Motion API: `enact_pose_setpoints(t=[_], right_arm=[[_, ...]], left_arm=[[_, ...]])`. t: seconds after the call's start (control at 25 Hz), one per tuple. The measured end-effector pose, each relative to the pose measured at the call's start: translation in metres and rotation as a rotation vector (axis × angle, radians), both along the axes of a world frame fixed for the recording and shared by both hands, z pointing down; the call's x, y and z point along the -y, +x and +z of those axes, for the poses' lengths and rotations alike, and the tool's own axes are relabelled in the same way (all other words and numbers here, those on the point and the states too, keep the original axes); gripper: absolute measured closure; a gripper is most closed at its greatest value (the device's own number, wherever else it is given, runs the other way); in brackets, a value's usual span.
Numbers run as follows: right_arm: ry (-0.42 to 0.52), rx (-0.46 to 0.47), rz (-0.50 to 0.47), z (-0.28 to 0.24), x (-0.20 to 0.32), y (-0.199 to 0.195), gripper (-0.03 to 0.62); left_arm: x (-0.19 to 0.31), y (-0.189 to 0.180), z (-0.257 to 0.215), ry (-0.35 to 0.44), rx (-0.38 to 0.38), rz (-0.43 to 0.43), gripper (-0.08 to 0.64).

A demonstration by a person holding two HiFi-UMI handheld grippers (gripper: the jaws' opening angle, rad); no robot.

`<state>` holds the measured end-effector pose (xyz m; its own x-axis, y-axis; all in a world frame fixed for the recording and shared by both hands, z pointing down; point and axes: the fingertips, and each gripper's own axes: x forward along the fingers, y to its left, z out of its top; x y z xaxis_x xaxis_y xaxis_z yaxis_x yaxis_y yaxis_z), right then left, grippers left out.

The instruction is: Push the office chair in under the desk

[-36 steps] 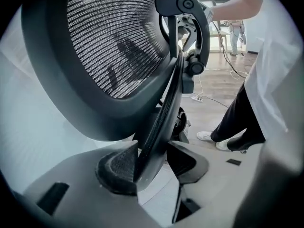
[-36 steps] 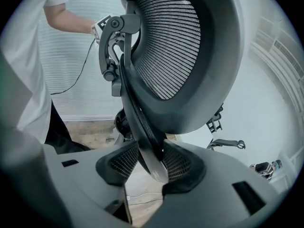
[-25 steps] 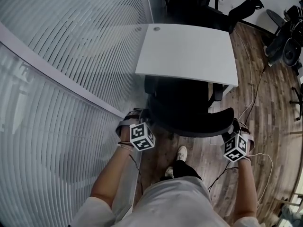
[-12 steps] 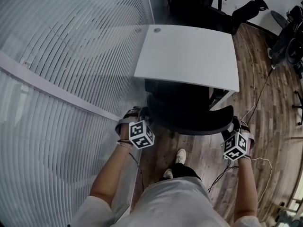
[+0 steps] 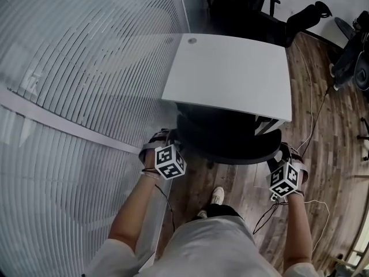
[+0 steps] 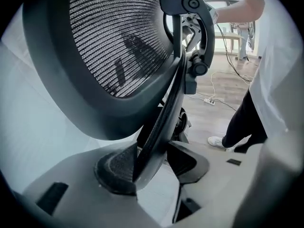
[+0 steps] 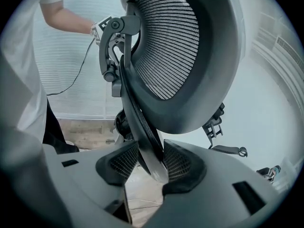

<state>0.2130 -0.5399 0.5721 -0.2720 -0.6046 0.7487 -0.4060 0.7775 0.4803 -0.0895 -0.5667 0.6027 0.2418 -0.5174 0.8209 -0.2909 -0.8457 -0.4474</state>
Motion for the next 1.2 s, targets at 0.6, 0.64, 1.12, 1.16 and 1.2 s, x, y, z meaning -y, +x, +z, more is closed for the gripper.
enact_pose_setpoints(t=[0.6, 0.64, 1.12, 1.16, 1.2], right_arm=[[0.013, 0.014, 0.003, 0.000, 0.045, 0.003, 0.422], [0.012, 0.014, 0.004, -0.001, 0.048, 0.003, 0.422], [-0.004, -0.007, 0.031, 0.010, 0.084, 0.003, 0.419], [-0.005, -0.008, 0.032, 0.011, 0.086, 0.004, 0.419], [-0.004, -0.010, 0.033, 0.011, 0.089, 0.005, 0.419]], left_arm=[[0.050, 0.003, 0.000, -0.001, 0.003, 0.003, 0.356], [0.053, 0.003, -0.001, -0.002, 0.003, 0.005, 0.356], [0.089, 0.003, 0.012, 0.011, -0.006, 0.027, 0.356], [0.092, 0.003, 0.014, 0.011, -0.006, 0.027, 0.356], [0.094, 0.004, 0.014, 0.012, -0.007, 0.029, 0.356]])
